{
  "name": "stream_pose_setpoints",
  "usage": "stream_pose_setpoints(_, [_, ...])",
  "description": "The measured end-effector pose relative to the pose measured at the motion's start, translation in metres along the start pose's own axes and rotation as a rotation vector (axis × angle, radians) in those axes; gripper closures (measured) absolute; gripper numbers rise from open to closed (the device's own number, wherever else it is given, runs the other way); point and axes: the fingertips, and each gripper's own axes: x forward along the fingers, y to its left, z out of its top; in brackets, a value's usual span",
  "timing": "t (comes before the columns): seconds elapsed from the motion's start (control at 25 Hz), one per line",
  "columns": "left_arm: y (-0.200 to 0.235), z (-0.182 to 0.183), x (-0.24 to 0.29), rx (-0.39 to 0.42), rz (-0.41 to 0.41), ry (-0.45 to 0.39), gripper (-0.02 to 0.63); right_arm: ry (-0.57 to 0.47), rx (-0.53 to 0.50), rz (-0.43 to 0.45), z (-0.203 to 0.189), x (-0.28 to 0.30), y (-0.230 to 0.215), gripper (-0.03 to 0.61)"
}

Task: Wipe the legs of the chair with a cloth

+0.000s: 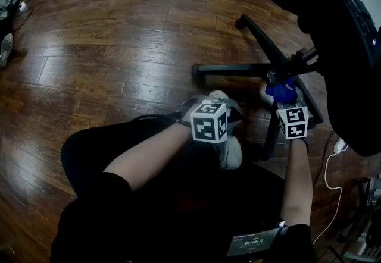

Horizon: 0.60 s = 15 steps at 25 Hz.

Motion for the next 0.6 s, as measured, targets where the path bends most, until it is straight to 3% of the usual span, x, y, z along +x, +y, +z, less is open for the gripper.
stream_pose_setpoints(0.2, [0.0, -0.001, 0.0, -0.009, 0.014, -0.005, 0.613, 0.028, -0.041, 0.006, -0.006, -0.014, 0.017, 0.477])
stream_pose_setpoints(0.4, [0.001, -0.003, -0.001, -0.009, 0.036, 0.001, 0.613, 0.051, -0.134, 0.166, -0.025, -0.052, 0.071, 0.477])
stream_pose_setpoints(0.6, [0.001, -0.002, 0.0, -0.002, 0.047, 0.004, 0.613, 0.033, -0.14, 0.315, -0.047, -0.104, 0.121, 0.476])
